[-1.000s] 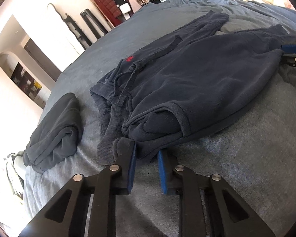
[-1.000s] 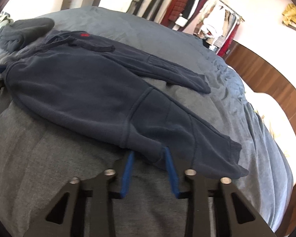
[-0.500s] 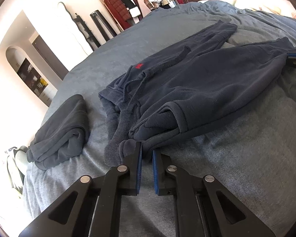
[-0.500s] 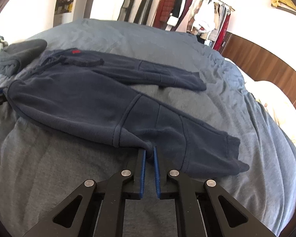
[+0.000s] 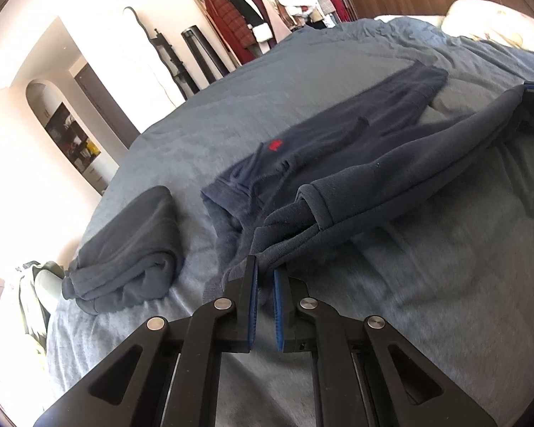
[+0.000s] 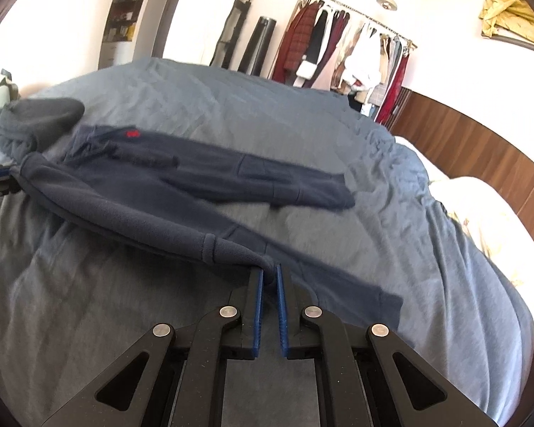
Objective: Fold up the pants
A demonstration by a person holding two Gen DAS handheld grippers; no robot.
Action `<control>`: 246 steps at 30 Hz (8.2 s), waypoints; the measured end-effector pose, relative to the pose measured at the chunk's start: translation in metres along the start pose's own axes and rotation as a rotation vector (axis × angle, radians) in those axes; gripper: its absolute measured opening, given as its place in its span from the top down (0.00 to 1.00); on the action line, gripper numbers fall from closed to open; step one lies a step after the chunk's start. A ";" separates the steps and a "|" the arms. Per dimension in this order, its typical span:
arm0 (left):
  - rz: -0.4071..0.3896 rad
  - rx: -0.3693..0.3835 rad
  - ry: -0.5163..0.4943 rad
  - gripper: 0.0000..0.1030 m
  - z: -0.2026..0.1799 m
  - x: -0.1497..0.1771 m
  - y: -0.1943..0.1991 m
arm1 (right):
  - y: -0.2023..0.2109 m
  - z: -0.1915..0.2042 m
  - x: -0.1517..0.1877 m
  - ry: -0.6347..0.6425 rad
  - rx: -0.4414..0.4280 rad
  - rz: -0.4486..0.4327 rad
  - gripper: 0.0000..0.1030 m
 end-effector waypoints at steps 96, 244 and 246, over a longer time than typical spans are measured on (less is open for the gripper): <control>0.120 0.368 0.221 0.40 0.037 -0.217 -0.020 | -0.090 -0.012 -0.201 0.125 -0.329 0.297 0.67; 0.170 0.293 0.098 0.25 -0.048 -0.265 -0.124 | -0.243 -0.152 -0.128 -0.291 -0.248 0.461 0.59; 0.145 0.284 0.104 0.22 -0.038 -0.255 -0.106 | -0.223 -0.142 -0.129 -0.288 -0.278 0.433 0.59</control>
Point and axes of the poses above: each gripper's, at about its wrist camera, not at the fingertips, and y roughly against the way its jaws point, z to its left, x to its underside, the point moved 2 cm from there along -y, roughly the way its jaws point, and after that the axes turned 8 degrees about x, right-handed, at the moved point
